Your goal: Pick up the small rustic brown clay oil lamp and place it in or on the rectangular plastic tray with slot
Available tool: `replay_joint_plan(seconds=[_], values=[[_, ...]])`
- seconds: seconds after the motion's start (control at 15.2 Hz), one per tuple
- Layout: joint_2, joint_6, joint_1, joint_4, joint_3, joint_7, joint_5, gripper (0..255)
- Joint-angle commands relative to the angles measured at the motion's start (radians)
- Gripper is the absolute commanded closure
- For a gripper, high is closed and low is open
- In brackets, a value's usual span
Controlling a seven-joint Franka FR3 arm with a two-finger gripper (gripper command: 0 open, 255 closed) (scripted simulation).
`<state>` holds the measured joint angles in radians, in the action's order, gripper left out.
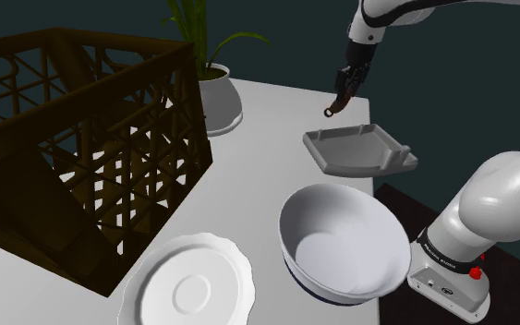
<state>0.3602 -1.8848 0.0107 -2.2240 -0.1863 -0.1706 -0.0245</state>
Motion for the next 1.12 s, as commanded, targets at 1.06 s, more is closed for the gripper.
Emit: replay_joint_plan(seconds=[1.06], values=[[-0.009, 0.244, -0.006, 0.253, 0.009, 0.007, 0.006, 255]])
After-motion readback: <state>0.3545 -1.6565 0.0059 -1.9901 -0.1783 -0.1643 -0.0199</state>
